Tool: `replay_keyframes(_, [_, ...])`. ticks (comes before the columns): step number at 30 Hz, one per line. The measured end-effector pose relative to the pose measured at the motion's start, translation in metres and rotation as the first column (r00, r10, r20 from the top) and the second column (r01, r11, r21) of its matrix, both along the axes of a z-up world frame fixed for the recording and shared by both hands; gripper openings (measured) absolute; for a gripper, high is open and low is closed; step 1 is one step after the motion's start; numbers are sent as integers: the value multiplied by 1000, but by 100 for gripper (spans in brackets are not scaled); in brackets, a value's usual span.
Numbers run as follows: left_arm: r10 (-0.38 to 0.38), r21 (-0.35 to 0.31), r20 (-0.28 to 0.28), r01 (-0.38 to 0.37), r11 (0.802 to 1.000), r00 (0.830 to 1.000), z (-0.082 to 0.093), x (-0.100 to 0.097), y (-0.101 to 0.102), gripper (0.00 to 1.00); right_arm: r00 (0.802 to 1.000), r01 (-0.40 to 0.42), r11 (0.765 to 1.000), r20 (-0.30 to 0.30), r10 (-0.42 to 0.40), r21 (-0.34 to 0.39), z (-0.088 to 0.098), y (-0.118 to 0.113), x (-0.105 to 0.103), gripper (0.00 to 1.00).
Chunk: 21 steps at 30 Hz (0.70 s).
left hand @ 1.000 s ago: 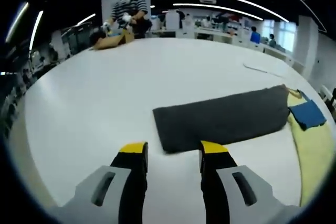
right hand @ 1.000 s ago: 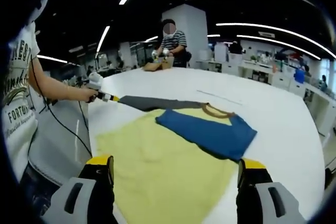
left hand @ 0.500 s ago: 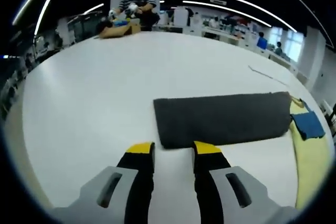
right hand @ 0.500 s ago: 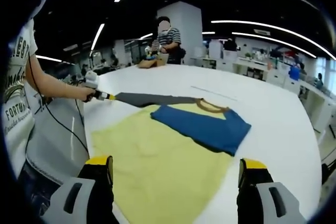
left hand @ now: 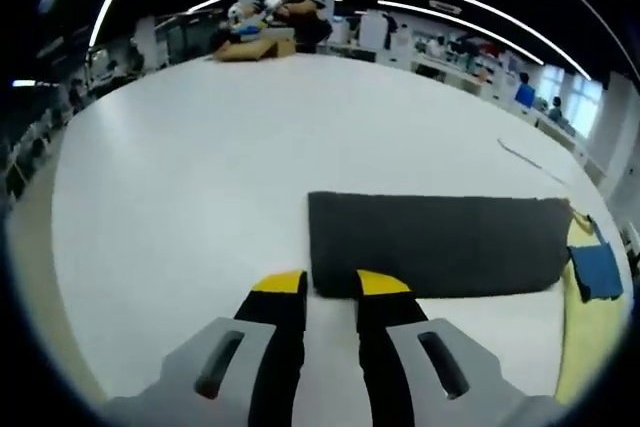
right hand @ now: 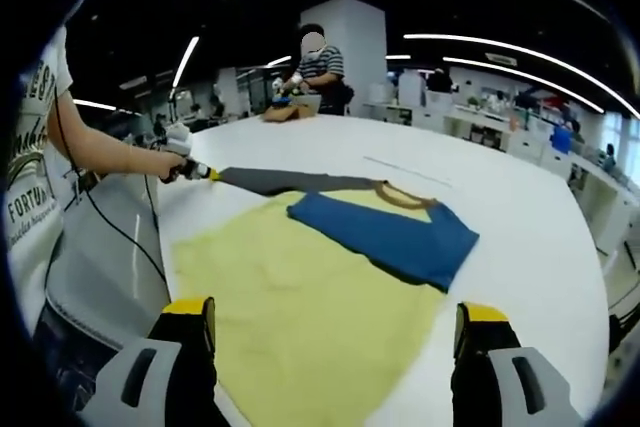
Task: Fold the garment on the visible template until the final outline fits inside the template.
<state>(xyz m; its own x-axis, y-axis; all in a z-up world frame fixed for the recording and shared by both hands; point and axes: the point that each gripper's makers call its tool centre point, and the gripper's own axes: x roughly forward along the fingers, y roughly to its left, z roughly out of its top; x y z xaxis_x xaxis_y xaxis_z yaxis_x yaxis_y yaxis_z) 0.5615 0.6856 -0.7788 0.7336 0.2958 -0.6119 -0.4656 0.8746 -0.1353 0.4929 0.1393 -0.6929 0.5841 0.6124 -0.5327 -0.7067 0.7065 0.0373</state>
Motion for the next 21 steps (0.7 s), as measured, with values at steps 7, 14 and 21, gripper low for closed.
replay_keyframes(7, [-30, 35, -45, 31, 999, 999, 1, -2, -4, 10, 1000, 1, 1000, 4, 0, -20, -2, -2, 2, 99])
replay_keyframes(14, [-38, 38, -42, 39, 999, 998, 1, -1, -3, 9, 1000, -1, 1000, 9, 1, -16, -3, -1, 3, 99])
replay_keyframes(21, [-2, -122, 44, 7, 993, 999, 6, 0, -14, 1, 1000, 4, 999, 3, -4, -34, -7, -5, 2, 99])
